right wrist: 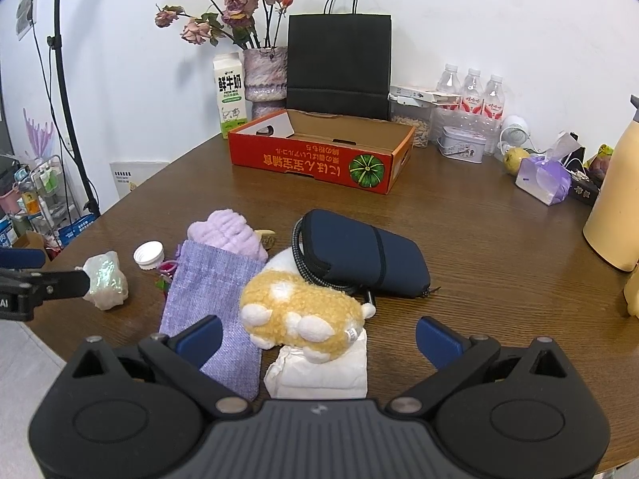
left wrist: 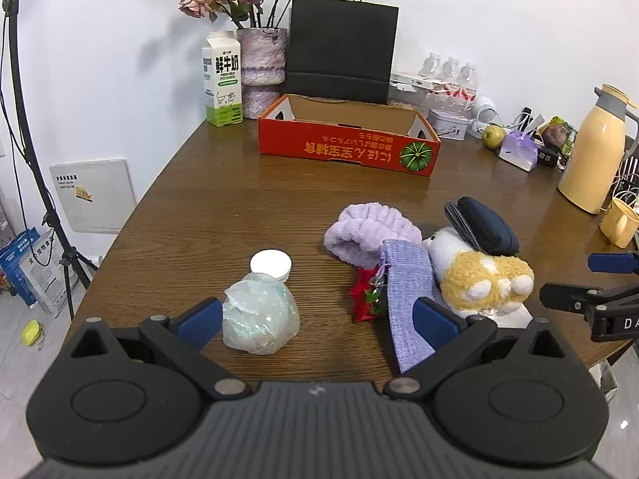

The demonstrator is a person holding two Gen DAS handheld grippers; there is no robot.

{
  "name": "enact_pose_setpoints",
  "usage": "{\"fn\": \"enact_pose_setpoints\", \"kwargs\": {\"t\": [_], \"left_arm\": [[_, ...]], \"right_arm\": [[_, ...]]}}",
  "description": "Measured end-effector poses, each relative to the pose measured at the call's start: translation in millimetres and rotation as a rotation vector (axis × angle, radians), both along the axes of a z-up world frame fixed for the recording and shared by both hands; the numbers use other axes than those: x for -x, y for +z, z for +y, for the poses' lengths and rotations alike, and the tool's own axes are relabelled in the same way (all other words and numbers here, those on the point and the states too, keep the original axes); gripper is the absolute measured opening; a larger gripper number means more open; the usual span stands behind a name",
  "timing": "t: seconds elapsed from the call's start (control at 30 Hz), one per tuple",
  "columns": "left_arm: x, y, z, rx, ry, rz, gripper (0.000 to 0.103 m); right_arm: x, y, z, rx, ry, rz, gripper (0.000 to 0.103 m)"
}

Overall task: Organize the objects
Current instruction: 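Move both tools toward the items, left toward the clear bag, right toward the tissue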

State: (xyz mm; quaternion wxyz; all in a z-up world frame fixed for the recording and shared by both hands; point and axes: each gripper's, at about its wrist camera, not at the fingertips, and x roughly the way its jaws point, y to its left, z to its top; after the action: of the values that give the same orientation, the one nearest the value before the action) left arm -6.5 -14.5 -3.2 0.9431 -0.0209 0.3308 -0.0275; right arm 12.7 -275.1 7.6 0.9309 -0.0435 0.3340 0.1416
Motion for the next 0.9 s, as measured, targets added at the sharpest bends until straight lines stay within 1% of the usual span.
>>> {"fn": "enact_pose_setpoints", "kwargs": {"t": [0.9], "left_arm": [[0.6, -0.3, -7.8, 0.0, -0.017, -0.003, 0.103]], "right_arm": [[0.3, -1.0, 1.6, 0.0, -0.001, 0.001, 0.103]]}}
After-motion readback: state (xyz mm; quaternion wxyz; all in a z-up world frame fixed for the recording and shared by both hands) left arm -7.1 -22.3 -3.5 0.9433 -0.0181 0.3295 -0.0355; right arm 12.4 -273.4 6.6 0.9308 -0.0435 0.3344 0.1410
